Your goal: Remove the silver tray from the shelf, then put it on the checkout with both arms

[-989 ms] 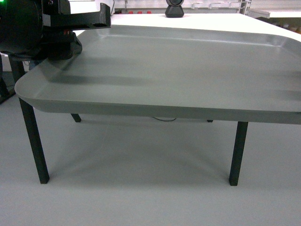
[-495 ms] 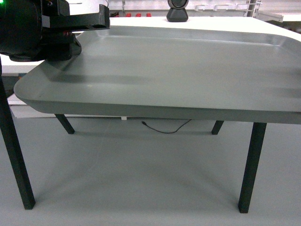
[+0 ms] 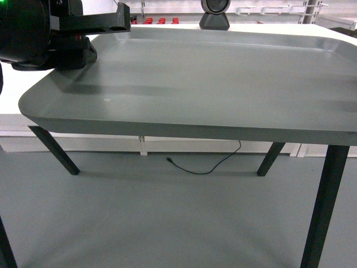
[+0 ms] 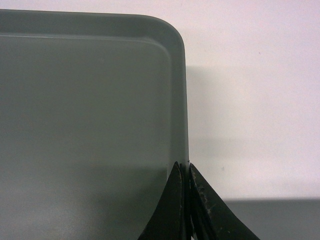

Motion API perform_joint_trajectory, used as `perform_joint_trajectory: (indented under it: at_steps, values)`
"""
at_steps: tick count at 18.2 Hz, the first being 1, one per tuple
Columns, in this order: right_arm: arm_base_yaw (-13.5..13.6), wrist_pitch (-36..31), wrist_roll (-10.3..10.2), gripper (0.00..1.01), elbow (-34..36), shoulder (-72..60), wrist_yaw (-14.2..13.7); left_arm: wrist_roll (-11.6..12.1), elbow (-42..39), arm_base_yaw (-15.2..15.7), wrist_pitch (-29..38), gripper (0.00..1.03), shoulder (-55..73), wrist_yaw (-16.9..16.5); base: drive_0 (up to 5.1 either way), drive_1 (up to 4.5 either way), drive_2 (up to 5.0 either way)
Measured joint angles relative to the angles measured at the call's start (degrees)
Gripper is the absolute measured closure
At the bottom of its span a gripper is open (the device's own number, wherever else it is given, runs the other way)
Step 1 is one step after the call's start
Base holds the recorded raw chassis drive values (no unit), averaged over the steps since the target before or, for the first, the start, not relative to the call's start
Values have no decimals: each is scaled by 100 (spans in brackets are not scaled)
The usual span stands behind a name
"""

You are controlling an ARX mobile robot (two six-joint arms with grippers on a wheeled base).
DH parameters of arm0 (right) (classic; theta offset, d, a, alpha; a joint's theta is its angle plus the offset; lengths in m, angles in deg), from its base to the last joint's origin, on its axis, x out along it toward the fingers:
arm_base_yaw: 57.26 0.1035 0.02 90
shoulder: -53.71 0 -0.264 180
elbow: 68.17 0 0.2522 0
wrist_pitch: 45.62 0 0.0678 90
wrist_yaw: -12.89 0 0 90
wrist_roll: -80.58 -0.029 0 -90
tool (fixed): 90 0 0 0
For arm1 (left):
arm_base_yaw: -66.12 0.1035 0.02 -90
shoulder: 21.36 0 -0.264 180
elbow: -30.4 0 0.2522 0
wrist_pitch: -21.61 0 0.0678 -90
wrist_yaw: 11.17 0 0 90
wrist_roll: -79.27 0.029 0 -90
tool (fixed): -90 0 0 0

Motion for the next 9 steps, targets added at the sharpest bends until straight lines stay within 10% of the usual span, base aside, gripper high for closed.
perform_joint_trajectory:
  at_steps: [9]
  values:
    - [2,7,2,99,2,0,4,-2,0,-2,-35,100,0,-9,-8,409,-426]
